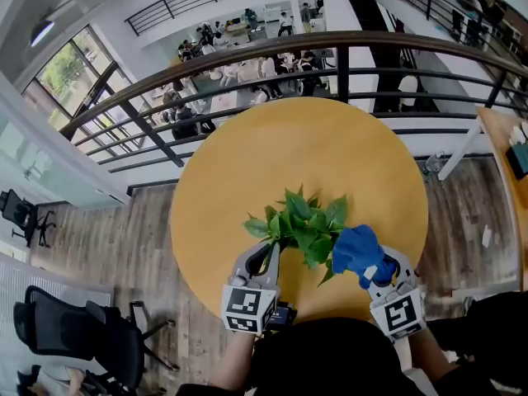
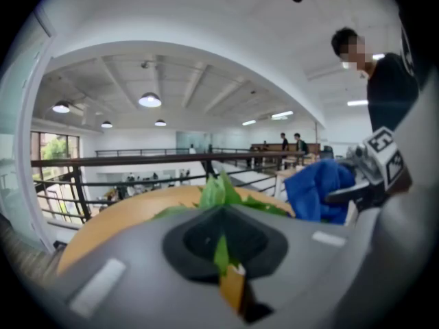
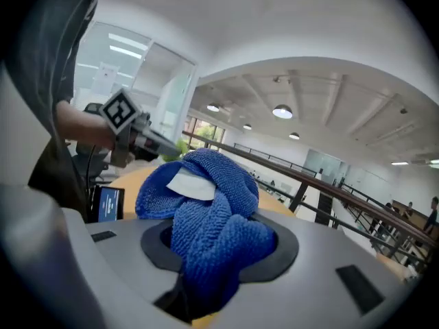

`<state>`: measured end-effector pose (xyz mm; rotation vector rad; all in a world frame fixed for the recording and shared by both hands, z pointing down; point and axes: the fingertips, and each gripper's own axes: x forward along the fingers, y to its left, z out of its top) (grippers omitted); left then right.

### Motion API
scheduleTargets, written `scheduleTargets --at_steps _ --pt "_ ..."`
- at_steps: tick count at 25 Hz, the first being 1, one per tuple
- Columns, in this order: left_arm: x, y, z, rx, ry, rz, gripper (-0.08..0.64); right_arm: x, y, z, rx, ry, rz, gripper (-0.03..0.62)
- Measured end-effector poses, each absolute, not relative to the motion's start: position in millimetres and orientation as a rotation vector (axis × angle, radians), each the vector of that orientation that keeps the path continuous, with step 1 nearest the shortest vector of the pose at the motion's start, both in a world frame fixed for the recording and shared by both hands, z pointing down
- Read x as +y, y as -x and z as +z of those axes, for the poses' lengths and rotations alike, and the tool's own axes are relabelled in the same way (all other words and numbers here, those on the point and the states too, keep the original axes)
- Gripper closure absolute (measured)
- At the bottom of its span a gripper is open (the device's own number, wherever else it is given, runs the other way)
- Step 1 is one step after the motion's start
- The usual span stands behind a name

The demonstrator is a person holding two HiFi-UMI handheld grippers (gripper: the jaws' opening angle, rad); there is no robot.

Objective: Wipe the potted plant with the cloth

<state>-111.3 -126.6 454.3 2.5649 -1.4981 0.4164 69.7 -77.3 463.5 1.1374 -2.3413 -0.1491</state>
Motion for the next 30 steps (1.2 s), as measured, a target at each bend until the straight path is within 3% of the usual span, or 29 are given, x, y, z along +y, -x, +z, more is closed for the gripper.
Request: scheduleTargets --at_steps 4,11,17,23,29,30 --pt "-124 110 452 -1.469 -2.603 0.401 0.557 -60 -87 500 -2.267 -1.117 -0.068 0.431" --pt "-119 106 438 -1.473 -2.642 0.354 0.548 -61 -107 481 -2.329 -1.245 0.058 0.431" --pt "-107 106 423 -1.456 -2.672 0.299 0.418 -70 -115 450 -2.420 -1.355 0.095 0.431" --pt "-83 117 411 -1.522 -2.662 0.257 0.344 -66 -121 426 -2.445 -1.420 0.081 0.431" --pt "-54 133 393 -1.653 -2.650 0.227 0.338 -56 -130 408 -2.482 -1.438 0.074 0.431" --pt "-48 138 392 -1.691 -2.629 0.214 0.391 -54 -131 408 -2.491 -1.435 0.080 0.431"
